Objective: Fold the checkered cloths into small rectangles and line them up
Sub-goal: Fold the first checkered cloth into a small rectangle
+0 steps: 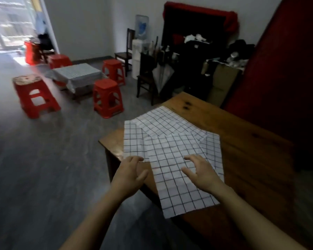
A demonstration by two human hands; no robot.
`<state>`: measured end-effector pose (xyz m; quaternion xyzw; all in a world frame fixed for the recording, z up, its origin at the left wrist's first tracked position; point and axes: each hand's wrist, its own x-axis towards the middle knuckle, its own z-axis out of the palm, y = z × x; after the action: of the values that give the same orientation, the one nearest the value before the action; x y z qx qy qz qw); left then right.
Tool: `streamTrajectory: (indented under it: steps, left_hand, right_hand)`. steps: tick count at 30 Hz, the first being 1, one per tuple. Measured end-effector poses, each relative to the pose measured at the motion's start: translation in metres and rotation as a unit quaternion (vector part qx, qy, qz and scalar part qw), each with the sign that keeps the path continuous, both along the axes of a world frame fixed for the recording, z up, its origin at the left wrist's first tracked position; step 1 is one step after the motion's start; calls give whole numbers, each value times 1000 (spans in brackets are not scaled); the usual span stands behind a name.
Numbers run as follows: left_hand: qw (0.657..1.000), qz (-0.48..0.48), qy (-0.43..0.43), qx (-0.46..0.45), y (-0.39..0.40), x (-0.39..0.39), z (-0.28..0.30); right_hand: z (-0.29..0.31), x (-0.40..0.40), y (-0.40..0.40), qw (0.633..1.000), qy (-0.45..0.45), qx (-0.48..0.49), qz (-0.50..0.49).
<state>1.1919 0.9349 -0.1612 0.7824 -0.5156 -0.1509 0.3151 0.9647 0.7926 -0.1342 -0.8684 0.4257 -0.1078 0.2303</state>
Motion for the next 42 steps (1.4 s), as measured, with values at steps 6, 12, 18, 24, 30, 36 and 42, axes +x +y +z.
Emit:
streamTrajectory:
  steps: [6,12,18,24,30,36,42]
  left_hand:
    - [994,-105,6,32,-42,-39,-21]
    - [989,-131,-11,66,-53,-77,-51]
    - [983,-155,-47,86,-57,-104,-78]
    - [966,-171,-96,168,-58,-121,-116]
    - [951,-172,-153,208,-52,-148,-143]
    - [944,-152,-180,230,-46,-153,-160]
    - [945,-168,-192,204,-51,-145,-160]
  right_hand:
    - [-27,-48,-12,994,-4,29,-106]
    - [-67,-81,-25,989,9,65,-132]
    - [-109,-90,-32,989,46,106,-98]
    - [-147,-97,-29,987,97,115,-52]
    - [-171,-101,-12,986,147,69,-42]
    - [-179,-106,-8,983,165,70,-26]
    - [-175,-103,-11,982,172,67,-29]
